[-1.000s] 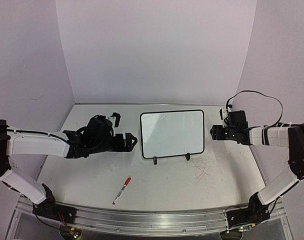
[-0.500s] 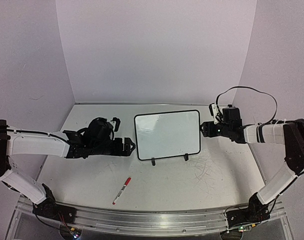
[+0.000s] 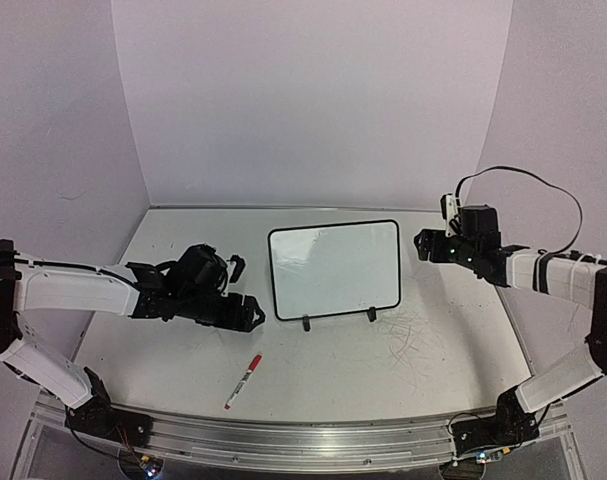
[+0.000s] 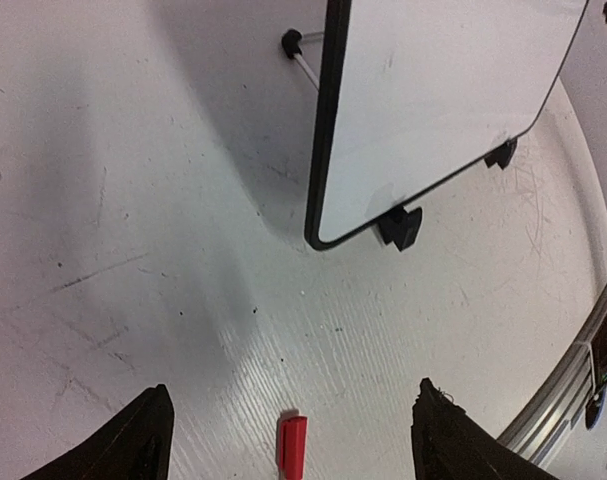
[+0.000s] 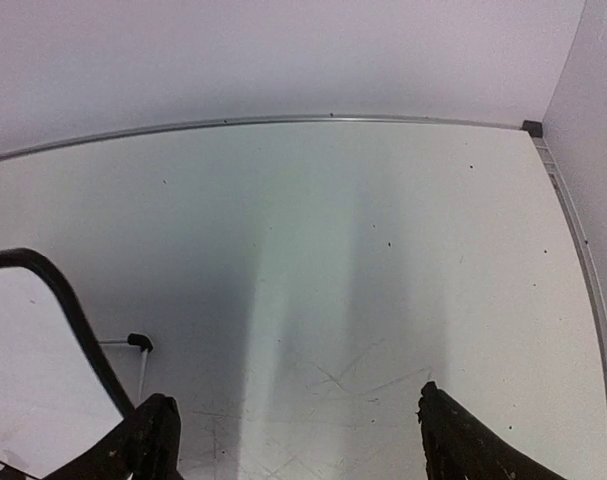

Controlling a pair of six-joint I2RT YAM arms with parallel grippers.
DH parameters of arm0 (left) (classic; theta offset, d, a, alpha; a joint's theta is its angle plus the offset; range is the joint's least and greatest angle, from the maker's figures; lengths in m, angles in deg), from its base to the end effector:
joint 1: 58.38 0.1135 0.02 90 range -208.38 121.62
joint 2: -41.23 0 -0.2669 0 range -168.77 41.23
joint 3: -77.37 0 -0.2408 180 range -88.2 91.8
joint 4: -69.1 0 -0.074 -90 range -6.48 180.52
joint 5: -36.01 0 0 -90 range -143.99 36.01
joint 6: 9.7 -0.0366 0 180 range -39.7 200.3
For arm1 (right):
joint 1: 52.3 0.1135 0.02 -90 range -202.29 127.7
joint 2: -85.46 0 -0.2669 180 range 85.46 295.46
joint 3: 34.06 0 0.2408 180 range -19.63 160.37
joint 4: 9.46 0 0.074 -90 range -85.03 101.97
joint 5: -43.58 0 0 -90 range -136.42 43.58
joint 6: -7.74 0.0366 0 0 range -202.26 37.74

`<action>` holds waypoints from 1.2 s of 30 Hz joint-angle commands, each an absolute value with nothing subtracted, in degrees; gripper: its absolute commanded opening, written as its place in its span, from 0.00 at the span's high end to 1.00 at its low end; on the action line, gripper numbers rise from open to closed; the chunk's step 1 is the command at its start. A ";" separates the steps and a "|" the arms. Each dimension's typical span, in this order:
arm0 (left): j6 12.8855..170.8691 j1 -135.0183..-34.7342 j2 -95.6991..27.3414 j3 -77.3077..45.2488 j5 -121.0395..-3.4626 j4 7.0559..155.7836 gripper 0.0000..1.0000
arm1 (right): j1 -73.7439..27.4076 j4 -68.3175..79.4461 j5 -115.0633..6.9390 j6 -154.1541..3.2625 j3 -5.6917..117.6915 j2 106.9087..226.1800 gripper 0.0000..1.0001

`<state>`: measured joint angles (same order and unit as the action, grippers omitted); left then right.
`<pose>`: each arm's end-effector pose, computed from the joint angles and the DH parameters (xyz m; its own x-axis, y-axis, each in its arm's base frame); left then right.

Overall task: Write a sentence on the whiteboard
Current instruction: Adjust the whiteboard on the whiteboard stand, then pick up the whiteboard marker from the corner of the board.

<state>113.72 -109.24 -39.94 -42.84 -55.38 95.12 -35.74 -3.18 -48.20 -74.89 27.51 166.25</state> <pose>0.1749 -0.2163 0.2080 -0.8206 0.1360 -0.5551 0.3999 0.8305 -0.3877 0.2915 0.0879 0.2501 -0.4492 0.0002 -0.8934 -0.2562 0.9580 0.1290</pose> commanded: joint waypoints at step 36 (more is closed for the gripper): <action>112.51 -120.62 -58.61 -31.54 -47.45 111.26 0.85 | -33.28 -5.28 -59.75 -70.35 24.57 154.53 0.02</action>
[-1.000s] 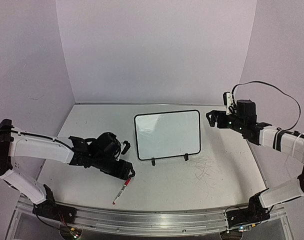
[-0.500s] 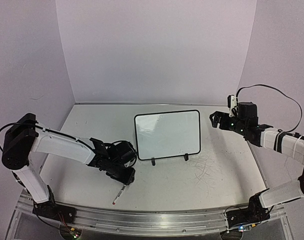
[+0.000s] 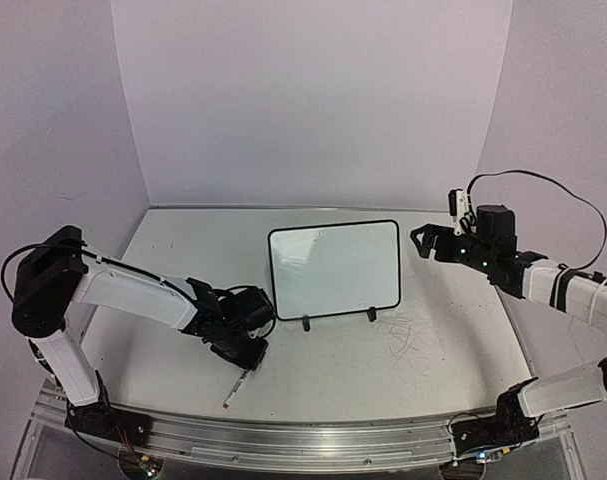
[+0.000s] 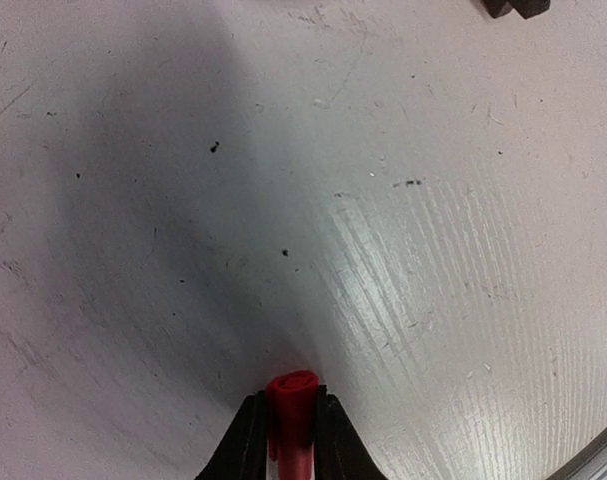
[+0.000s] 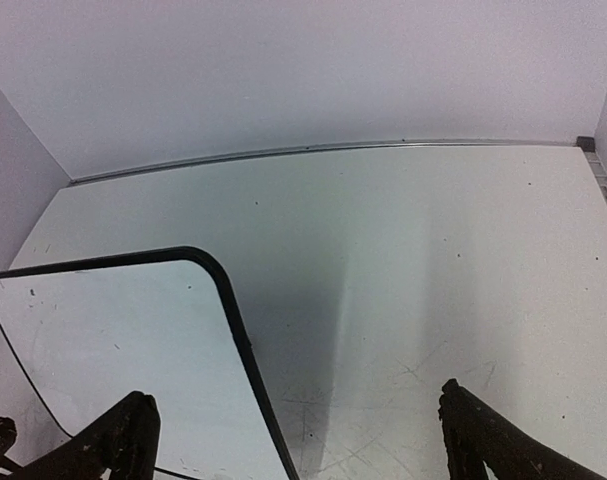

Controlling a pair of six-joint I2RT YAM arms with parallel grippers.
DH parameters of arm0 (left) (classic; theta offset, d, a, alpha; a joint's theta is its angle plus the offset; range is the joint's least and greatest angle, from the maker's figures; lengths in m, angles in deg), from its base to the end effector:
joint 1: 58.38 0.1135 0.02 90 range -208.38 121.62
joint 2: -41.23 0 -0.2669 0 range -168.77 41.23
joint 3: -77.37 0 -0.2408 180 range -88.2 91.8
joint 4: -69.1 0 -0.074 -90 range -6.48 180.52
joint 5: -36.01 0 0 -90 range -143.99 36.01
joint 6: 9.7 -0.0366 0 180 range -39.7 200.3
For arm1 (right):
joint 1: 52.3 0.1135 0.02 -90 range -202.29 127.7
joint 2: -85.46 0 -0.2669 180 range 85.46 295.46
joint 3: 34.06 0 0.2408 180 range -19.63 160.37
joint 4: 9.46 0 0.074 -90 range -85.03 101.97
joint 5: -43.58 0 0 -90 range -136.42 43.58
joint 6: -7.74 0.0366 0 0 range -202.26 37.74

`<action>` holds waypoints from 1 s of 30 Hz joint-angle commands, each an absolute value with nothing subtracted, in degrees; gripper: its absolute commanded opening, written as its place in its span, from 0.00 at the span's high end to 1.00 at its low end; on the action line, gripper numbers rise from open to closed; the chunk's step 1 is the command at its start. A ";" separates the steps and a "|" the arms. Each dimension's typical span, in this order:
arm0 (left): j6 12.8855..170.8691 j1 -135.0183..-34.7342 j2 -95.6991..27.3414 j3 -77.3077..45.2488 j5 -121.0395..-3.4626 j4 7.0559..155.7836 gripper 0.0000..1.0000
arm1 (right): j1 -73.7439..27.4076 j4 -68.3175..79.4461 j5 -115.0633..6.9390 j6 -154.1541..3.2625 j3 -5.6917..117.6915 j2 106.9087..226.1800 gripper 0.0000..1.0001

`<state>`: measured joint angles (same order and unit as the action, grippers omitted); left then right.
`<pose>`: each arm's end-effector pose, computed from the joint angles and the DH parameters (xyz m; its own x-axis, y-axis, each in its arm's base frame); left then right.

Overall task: Write a sentence on the whiteboard
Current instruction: Pick up the whiteboard marker from the corner of the board, then pass from the left arm to the right

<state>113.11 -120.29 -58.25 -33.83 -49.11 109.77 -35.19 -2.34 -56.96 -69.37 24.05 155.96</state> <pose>0.1470 -0.2688 0.1492 -0.8443 0.4353 -0.3124 0.4863 0.8674 -0.1055 0.2559 0.0858 0.2767 -0.4124 0.1025 -0.9052 -0.3714 0.8884 0.2698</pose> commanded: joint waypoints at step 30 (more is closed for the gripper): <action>119.80 -107.83 -52.63 -12.37 -53.79 64.38 1.00 | -11.62 -51.38 -73.31 -46.53 23.71 164.82 0.02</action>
<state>113.67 -108.51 -49.92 -16.16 -50.21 75.97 -11.96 -32.28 -68.87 -56.70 23.90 163.49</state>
